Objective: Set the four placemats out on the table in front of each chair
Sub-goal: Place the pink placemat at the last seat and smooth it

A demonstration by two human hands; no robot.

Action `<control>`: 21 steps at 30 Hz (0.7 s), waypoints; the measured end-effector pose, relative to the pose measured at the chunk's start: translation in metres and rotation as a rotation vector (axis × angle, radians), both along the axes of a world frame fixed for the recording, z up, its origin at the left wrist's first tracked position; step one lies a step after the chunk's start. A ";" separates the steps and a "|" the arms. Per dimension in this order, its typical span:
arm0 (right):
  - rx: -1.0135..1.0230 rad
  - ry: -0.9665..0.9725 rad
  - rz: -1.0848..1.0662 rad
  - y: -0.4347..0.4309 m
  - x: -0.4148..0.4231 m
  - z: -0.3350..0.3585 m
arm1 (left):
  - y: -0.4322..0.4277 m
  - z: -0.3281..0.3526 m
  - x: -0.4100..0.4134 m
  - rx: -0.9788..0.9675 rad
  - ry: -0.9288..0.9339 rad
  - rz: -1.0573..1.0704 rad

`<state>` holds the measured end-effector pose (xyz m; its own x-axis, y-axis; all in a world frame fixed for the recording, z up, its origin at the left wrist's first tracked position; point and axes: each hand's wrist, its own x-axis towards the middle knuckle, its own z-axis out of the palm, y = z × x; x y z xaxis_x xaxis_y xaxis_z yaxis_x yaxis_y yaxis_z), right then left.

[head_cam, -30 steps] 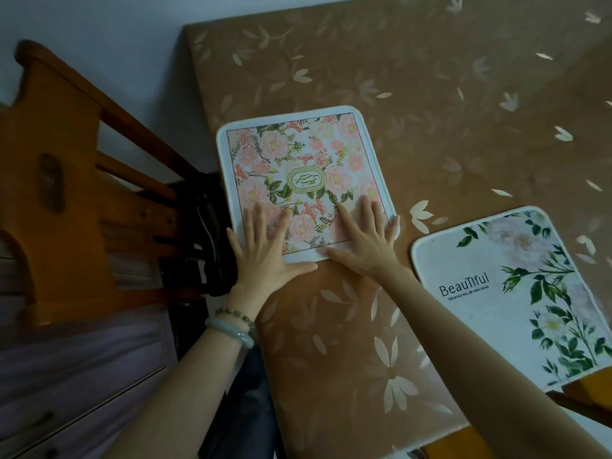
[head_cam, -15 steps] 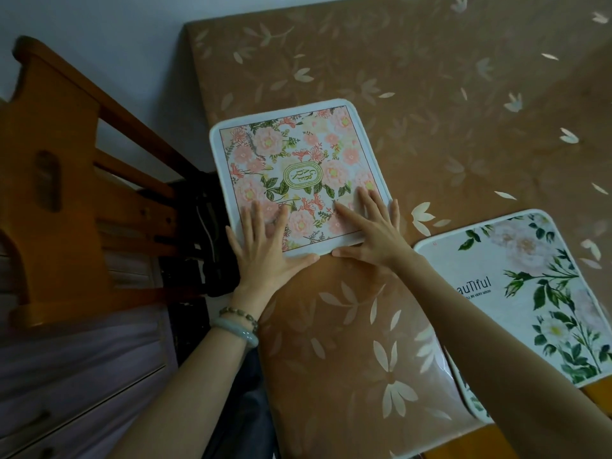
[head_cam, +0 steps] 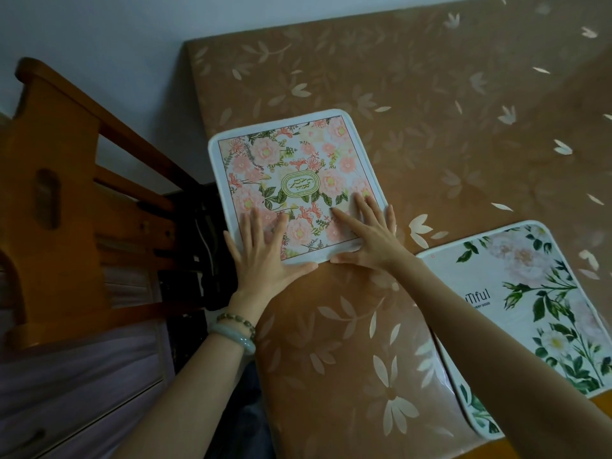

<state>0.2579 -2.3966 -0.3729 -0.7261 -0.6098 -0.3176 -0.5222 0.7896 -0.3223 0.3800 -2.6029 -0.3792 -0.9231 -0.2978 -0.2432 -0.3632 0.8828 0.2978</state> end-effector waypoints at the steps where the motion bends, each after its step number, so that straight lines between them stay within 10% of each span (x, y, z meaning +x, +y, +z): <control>1: -0.008 -0.002 -0.023 -0.001 0.000 0.000 | 0.000 0.001 -0.001 -0.001 0.001 0.004; 21: 0.071 0.095 -0.202 -0.006 0.023 -0.018 | -0.002 -0.003 0.008 -0.048 0.004 0.097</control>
<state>0.2804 -2.4027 -0.3913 -0.8600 -0.4273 -0.2791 -0.3762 0.9003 -0.2189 0.3882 -2.6049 -0.3821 -0.8905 -0.3968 -0.2225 -0.4462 0.8571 0.2576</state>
